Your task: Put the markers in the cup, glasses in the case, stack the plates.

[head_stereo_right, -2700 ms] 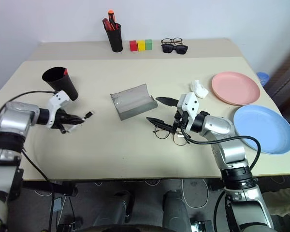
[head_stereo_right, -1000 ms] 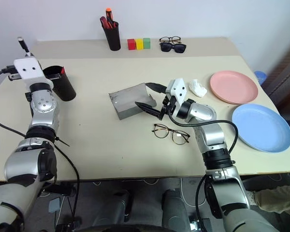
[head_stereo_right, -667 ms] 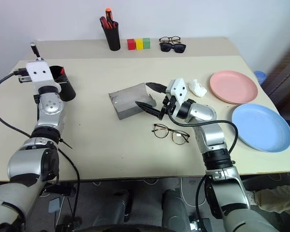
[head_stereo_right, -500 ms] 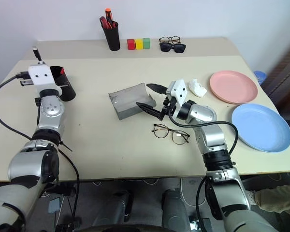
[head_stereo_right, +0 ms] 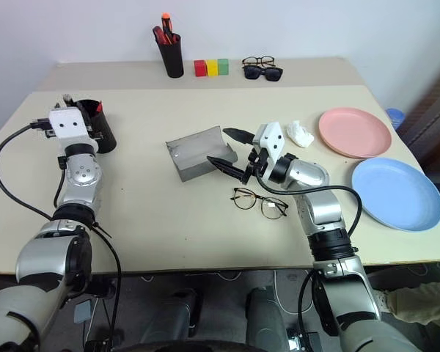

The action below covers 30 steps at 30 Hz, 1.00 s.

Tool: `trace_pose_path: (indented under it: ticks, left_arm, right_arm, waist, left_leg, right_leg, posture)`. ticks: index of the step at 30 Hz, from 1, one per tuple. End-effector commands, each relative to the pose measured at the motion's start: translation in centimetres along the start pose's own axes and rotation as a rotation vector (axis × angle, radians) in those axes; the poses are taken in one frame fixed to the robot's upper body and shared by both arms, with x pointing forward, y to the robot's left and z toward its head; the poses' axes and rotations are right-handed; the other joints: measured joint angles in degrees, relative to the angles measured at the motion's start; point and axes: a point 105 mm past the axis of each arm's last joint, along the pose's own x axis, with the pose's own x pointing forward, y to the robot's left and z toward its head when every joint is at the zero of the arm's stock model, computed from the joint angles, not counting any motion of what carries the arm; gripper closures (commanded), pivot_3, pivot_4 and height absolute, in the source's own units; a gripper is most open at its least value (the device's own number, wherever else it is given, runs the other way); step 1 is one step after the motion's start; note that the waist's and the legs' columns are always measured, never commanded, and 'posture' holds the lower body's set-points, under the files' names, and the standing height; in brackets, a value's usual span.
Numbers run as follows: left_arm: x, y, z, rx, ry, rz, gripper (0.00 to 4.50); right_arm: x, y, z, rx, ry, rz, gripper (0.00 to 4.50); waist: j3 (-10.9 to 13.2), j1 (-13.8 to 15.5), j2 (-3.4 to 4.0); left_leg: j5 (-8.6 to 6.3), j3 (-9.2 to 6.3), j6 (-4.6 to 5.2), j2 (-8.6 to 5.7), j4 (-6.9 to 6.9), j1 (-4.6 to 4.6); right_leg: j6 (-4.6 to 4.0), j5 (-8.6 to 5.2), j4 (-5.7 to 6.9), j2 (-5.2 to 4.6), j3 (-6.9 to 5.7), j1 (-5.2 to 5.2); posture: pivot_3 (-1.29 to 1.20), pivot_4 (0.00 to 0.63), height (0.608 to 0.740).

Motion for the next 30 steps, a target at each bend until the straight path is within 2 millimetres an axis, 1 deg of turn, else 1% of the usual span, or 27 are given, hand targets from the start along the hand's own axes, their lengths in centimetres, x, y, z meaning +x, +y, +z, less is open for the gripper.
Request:
trace_pose_path:
  ticks: [1, 4, 6, 8, 9, 11, 13, 14, 15, 16, 18, 19, 21, 22, 23, 25, 28, 30]
  left_arm:
    - [-0.4, -0.5, -0.1, -0.045, -0.001, -0.012, 0.86]
    - [-0.1, -1.0, 0.8, -0.12, -0.02, -0.022, 0.86]
    - [0.2, -1.7, 2.0, -0.184, -0.05, -0.043, 0.86]
    - [0.5, -3.2, 3.8, -0.273, -0.064, -0.106, 0.86]
    - [0.5, -4.3, 4.6, -0.313, -0.058, -0.166, 0.86]
    - [-0.1, -7.2, 6.6, -0.375, -0.027, -0.365, 0.86]
    - [-1.4, -9.2, 8.0, -0.414, 0.014, -0.534, 0.86]
    - [-2.3, -10.3, 8.4, -0.419, 0.062, -0.637, 0.86]
    - [-3.1, -11.0, 8.6, -0.419, 0.1, -0.708, 0.86]
    - [-4.4, -12.2, 8.8, -0.403, 0.148, -0.832, 0.86]
    - [-7.0, -14.1, 8.7, -0.354, 0.246, -1.071, 0.86]
    - [-8.2, -14.6, 8.4, -0.323, 0.295, -1.172, 0.86]
    - [-10.1, -15.0, 7.7, -0.252, 0.365, -1.317, 0.86]
    - [-11.2, -15.0, 7.1, -0.204, 0.427, -1.406, 0.86]
    - [-11.8, -14.8, 6.6, -0.157, 0.455, -1.468, 0.86]
    - [-12.4, -14.3, 6.2, -0.11, 0.502, -1.546, 0.86]
    - [-12.8, -13.6, 5.1, -0.037, 0.605, -1.589, 0.86]
    - [-13.0, -13.3, 4.4, 0.004, 0.661, -1.601, 0.86]
  right_arm:
    - [0.1, -0.2, 1.6, -0.052, -0.039, 0.001, 0.59]
    - [0.1, -0.3, 1.6, -0.054, -0.038, -0.004, 0.59]
    - [0.0, -0.4, 1.6, -0.056, -0.037, -0.008, 0.59]
    - [-0.3, -0.5, 1.7, -0.059, -0.033, -0.017, 0.59]
    - [-0.6, -0.5, 1.7, -0.061, -0.03, -0.023, 0.59]
    - [-1.3, -0.5, 1.7, -0.065, -0.018, -0.036, 0.59]
    - [-2.2, -0.4, 1.7, -0.071, 0.0, -0.052, 0.59]
    - [-2.8, -0.3, 1.7, -0.071, 0.011, -0.064, 0.59]
    - [-3.1, -0.2, 1.7, -0.071, 0.019, -0.071, 0.59]
    - [-3.7, -0.1, 1.6, -0.077, 0.037, -0.081, 0.59]
    - [-4.8, 0.3, 1.5, -0.083, 0.064, -0.104, 0.59]
    - [-5.3, 0.3, 1.5, -0.082, 0.073, -0.118, 0.59]
    - [-6.3, 0.6, 1.5, -0.087, 0.094, -0.147, 0.59]
    - [-6.9, 0.7, 1.5, -0.09, 0.105, -0.164, 0.59]
    - [-7.5, 0.8, 1.5, -0.092, 0.116, -0.184, 0.59]
    - [-8.4, 0.9, 1.5, -0.094, 0.13, -0.217, 0.59]
    - [-9.3, 1.1, 1.6, -0.096, 0.141, -0.261, 0.59]
    - [-9.5, 1.2, 1.7, -0.095, 0.141, -0.28, 0.59]
  waist:
    - [0.0, 0.13, 0.0]
    - [0.0, 0.11, 0.0]
    - [0.0, 0.07, 0.0]
    - [0.0, 0.04, -0.01]
    - [0.0, 0.06, -0.01]
    - [0.0, 0.13, -0.01]
    - [0.0, 0.04, -0.01]
    - [0.0, -0.06, -0.01]
    - [0.0, -0.1, -0.01]
    - [0.0, -0.17, 0.0]
    - [0.01, -0.23, 0.01]
    - [0.01, -0.31, 0.01]
    - [0.01, -0.57, 0.03]
    - [0.01, -0.61, 0.03]
    - [0.01, -0.61, 0.03]
    - [0.01, -0.61, 0.03]
    - [0.01, -0.24, 0.03]
    - [0.02, 0.05, 0.03]
  left_leg:
    - [0.0, 0.0, 0.0, 0.0, 0.0, 0.0]
    - [0.0, 0.0, 0.0, 0.0, 0.01, 0.0]
    - [0.0, 0.0, 0.0, 0.0, 0.0, -0.02]
    - [0.0, 0.0, 0.0, 0.0, 0.0, -0.05]
    - [0.0, -0.01, 0.0, 0.0, 0.0, -0.07]
    - [0.0, -0.01, 0.0, 0.0, 0.01, -0.14]
    - [0.0, -0.01, 0.0, 0.0, 0.0, -0.16]
    - [0.0, -0.01, 0.0, 0.0, 0.0, -0.16]
    - [-0.01, 0.0, 0.01, -0.01, -0.01, -0.16]
    - [-0.01, -0.01, 0.01, 0.0, -0.02, -0.17]
    - [-0.01, -0.01, 0.01, 0.02, -0.03, -0.16]
    - [-0.01, -0.01, 0.01, 0.03, -0.04, -0.14]
    - [-0.01, 0.04, 0.01, 0.04, -0.02, -0.09]
    - [0.0, 0.04, 0.01, 0.05, -0.02, -0.08]
    - [0.0, 0.04, 0.01, 0.06, -0.01, -0.05]
    - [0.0, 0.04, 0.01, 0.07, -0.02, -0.03]
    - [0.0, 0.03, 0.01, 0.08, -0.02, -0.07]
    - [0.0, 0.02, 0.01, 0.08, -0.02, -0.09]
  right_leg:
    - [0.0, 0.0, 0.0, 0.0, 0.0, 0.01]
    - [0.0, 0.0, -0.02, 0.0, 0.0, 0.02]
    - [0.0, 0.0, -0.02, 0.0, 0.0, 0.0]
    - [0.0, 0.0, -0.04, 0.0, 0.0, -0.02]
    - [-0.01, 0.0, -0.06, 0.0, 0.0, -0.03]
    - [0.0, 0.0, -0.09, -0.01, 0.0, -0.03]
    - [0.0, 0.0, -0.13, -0.01, 0.0, -0.03]
    - [0.0, 0.0, -0.14, -0.01, 0.0, -0.03]
    - [0.0, 0.0, -0.14, -0.02, 0.01, -0.03]
    - [0.0, 0.0, -0.13, -0.02, 0.02, -0.05]
    - [-0.01, -0.01, -0.07, 0.02, 0.02, -0.09]
    - [-0.01, -0.01, -0.04, 0.03, 0.02, -0.08]
    - [-0.01, -0.02, -0.03, 0.05, 0.06, -0.07]
    - [0.0, -0.03, -0.02, 0.05, 0.06, -0.06]
    - [0.1, -0.09, -0.03, 0.06, 0.06, -0.04]
    - [0.13, -0.13, -0.03, 0.07, 0.06, -0.03]
    - [-0.02, -0.21, -0.09, 0.06, 0.06, -0.04]
    - [-0.02, -0.21, -0.11, 0.06, 0.06, -0.04]
  posture:
    - [0.0, 0.15, 0.74]
    - [0.0, 0.15, 0.74]
    - [0.0, 0.15, 0.74]
    - [0.0, 0.15, 0.74]
    - [0.0, 0.15, 0.74]
    - [0.0, 0.15, 0.74]
    - [0.0, 0.15, 0.74]
    - [0.0, 0.15, 0.74]
    - [0.0, 0.15, 0.74]
    - [0.0, 0.15, 0.74]
    - [0.0, 0.15, 0.74]
    - [0.0, 0.15, 0.74]
    - [0.0, 0.15, 0.74]
    - [0.0, 0.15, 0.74]
    - [0.0, 0.15, 0.74]
    - [0.0, 0.15, 0.74]
    - [0.0, 0.15, 0.74]
    - [0.0, 0.15, 0.74]
